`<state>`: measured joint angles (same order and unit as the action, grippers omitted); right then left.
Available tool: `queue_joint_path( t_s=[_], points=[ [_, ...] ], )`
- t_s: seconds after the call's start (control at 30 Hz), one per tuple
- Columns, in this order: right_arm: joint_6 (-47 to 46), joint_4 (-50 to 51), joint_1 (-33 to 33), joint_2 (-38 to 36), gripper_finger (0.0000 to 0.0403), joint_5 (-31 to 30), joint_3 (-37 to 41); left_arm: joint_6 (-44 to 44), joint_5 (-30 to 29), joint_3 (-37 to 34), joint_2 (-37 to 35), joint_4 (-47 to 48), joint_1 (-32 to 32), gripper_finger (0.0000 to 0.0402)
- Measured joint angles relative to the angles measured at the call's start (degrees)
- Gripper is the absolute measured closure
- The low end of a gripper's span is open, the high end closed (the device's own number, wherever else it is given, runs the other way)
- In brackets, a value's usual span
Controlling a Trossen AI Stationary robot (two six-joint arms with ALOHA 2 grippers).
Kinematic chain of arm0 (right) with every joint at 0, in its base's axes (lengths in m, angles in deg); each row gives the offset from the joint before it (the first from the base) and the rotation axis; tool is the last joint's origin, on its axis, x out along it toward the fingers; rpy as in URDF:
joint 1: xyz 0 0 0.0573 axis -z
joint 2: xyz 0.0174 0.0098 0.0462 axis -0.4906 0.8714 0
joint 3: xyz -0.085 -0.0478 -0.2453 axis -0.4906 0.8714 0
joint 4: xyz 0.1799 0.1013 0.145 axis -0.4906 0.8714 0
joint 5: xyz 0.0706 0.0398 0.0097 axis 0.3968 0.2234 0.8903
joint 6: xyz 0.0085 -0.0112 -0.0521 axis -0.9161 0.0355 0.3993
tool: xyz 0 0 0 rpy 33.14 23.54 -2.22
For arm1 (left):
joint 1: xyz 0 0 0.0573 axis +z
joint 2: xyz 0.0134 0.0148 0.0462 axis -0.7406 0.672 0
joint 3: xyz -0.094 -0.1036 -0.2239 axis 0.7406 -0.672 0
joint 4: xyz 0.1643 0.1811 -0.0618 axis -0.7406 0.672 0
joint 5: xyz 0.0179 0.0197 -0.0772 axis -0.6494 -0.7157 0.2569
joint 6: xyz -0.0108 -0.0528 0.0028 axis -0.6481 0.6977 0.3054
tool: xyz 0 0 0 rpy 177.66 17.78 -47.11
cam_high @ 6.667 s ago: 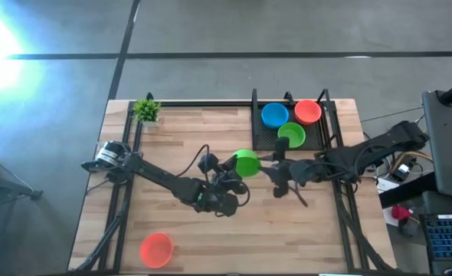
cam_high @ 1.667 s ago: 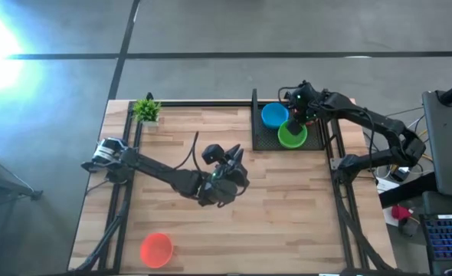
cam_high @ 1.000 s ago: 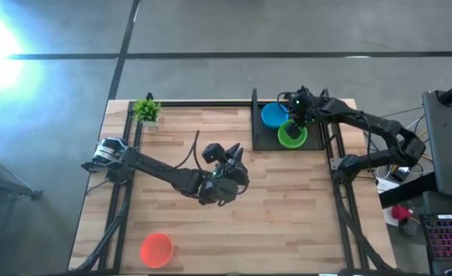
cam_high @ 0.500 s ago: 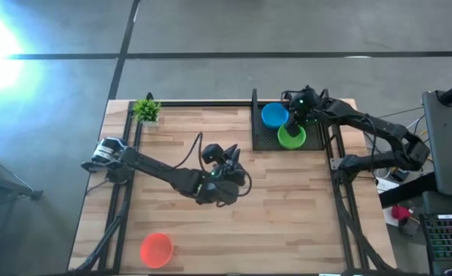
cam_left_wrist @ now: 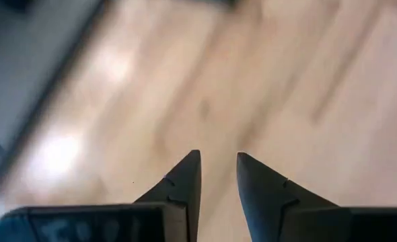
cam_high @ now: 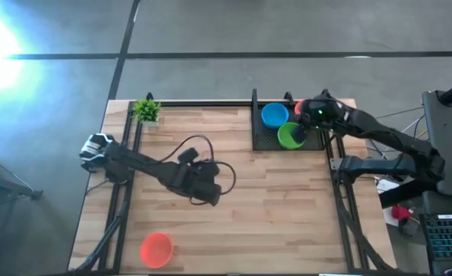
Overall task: Pick & Place Mini bowls
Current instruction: Stack the orange bowl on top of the orange bowls on the shelf
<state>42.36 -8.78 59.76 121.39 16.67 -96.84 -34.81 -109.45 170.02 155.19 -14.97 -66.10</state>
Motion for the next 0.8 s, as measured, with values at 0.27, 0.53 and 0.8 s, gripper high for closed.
queue_joint_path(
  t_s=[0.27,0.53,0.8],
  points=[
    [3.49,-0.05,-10.7,-4.71,0.0394,2.4,0.17,17.23,16.69,-2.63,-0.06,8.03,-3.1,0.031],
    [7.15,-1.42,-18.92,-5.0,0.0394,5.14,0.24,34.58,30.36,-6.72,-0.07,7.91,-9.68,0.031],
    [6.69,-1.44,-21.54,-5.0,0.0394,5.01,0.24,51.0,41.94,-9.42,-0.07,6.34,-16.98,0.031]
  ],
)
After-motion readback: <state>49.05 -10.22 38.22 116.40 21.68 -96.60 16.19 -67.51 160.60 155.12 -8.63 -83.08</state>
